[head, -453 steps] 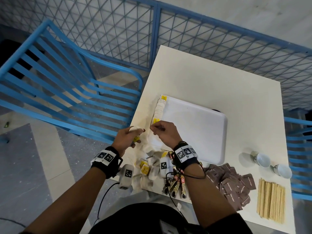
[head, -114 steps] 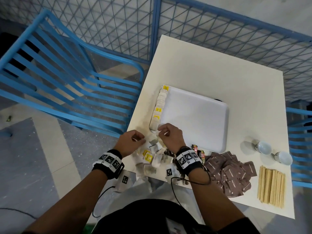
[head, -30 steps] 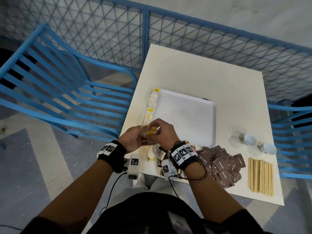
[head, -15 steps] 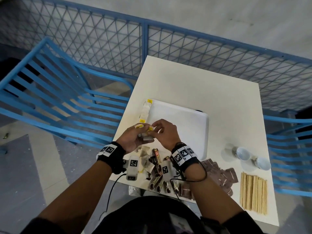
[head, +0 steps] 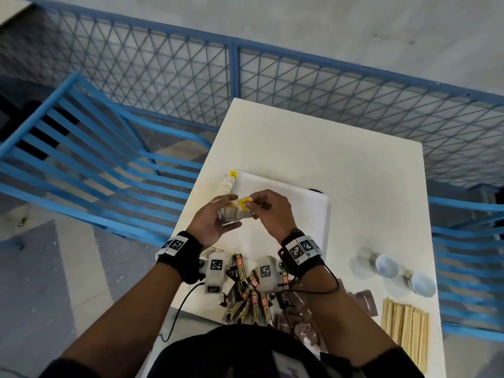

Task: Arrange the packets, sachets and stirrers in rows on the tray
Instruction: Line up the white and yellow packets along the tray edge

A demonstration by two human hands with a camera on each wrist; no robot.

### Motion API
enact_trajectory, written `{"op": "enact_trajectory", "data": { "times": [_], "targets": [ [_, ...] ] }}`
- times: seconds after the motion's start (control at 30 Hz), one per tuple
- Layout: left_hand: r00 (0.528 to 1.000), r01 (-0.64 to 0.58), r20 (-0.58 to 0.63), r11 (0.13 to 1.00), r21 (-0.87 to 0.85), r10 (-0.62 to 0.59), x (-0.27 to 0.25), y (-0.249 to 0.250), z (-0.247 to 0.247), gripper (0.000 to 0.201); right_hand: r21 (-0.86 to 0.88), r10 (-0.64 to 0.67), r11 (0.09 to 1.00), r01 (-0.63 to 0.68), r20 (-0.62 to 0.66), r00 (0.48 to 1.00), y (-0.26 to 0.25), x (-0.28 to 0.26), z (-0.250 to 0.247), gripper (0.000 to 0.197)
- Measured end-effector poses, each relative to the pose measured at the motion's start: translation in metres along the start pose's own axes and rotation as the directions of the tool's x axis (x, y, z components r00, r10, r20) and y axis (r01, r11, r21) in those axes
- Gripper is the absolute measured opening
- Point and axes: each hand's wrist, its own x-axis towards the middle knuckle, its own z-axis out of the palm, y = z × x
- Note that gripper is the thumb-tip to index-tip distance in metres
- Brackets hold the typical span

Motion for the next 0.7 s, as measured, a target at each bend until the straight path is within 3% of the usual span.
{"op": "enact_trajectory", "data": {
  "times": [0.17, 0.33, 0.43, 0.53, 0.7],
  "targets": [
    [0.998, -0.005, 0.069, 0.983, 0.183, -0.008, 0.002, 0.004, 0.009, 0.026, 0.117, 0.045, 0.992, -0.039, -0.047, 0.998, -0.003, 0.008, -0.01, 0.011],
    [0.993, -0.064, 0.112, 0.957, 0.282, 0.033, 0.009, 0.009, 0.015, 0.014, 0.179, 0.079, 0.982, -0.062, -0.088, 0.993, -0.006, 0.013, -0.01, 0.015],
    [0.998, -0.021, 0.056, 0.984, 0.179, 0.012, 0.017, 0.011, 0.012, 0.006, 0.237, 0.097, 0.969, -0.069, -0.105, 0.99, -0.004, 0.015, -0.008, 0.012],
    [1.0, 0.022, -0.007, 0.997, 0.074, -0.021, 0.025, 0.012, 0.003, 0.016, 0.233, 0.112, 0.968, -0.089, -0.084, 0.99, -0.003, 0.016, -0.008, 0.014],
    [1.0, 0.029, -0.013, 0.999, 0.041, -0.028, 0.027, 0.014, 0.002, 0.036, 0.173, 0.095, 0.982, -0.081, -0.071, 0.993, -0.004, 0.017, -0.008, 0.013]
  ]
}}
